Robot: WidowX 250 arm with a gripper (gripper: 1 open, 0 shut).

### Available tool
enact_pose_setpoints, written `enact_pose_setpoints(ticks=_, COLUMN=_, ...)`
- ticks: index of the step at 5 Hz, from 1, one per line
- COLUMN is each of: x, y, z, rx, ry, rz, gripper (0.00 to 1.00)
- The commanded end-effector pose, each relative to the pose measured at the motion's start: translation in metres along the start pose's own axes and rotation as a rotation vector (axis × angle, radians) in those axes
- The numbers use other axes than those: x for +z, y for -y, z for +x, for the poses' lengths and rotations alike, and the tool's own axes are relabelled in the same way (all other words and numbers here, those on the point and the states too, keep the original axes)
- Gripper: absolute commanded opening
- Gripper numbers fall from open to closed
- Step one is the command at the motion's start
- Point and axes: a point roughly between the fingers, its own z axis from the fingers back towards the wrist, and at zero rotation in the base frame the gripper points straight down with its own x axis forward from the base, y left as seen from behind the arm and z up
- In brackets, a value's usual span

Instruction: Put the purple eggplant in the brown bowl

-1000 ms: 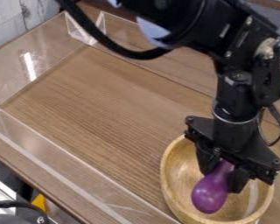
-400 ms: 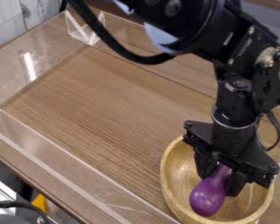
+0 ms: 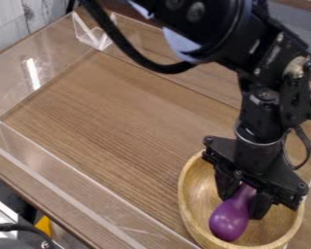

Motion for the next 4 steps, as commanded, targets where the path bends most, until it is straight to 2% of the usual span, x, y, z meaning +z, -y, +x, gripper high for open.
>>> enact_pose_setpoints(ticks=1, x=0.0094, y=0.0004, z=0.0101, rx=0.012, ry=0.04, rz=-0.01, gripper=0.0)
enact_pose_setpoints(ticks=4, x=0.0074, y=-0.0015, z=0.0117, rx=0.032, ry=0.027, rz=-0.002, gripper=0.0)
